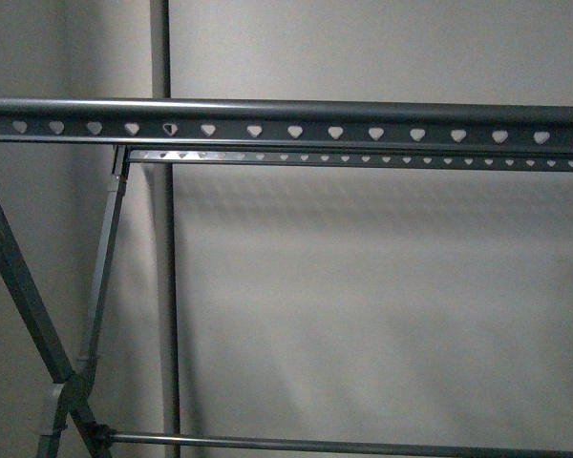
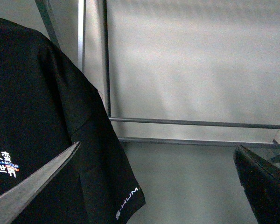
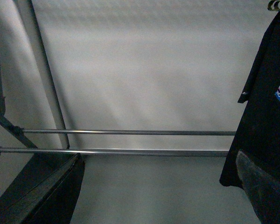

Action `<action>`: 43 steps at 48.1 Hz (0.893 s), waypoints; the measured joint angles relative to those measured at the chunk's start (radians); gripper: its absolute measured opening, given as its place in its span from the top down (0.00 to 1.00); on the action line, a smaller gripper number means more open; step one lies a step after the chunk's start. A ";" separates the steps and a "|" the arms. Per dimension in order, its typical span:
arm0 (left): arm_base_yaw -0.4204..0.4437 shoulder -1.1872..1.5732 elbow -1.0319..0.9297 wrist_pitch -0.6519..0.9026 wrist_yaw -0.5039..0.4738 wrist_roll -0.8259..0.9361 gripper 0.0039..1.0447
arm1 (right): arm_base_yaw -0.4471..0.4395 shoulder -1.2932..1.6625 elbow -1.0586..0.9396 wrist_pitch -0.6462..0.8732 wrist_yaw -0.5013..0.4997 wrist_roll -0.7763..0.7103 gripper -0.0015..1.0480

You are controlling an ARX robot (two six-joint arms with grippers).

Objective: Hang clothes on hanger

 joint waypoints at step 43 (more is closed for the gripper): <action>0.321 1.271 0.972 -0.246 -0.390 -0.792 0.06 | 0.000 0.000 0.000 0.000 0.001 0.000 0.07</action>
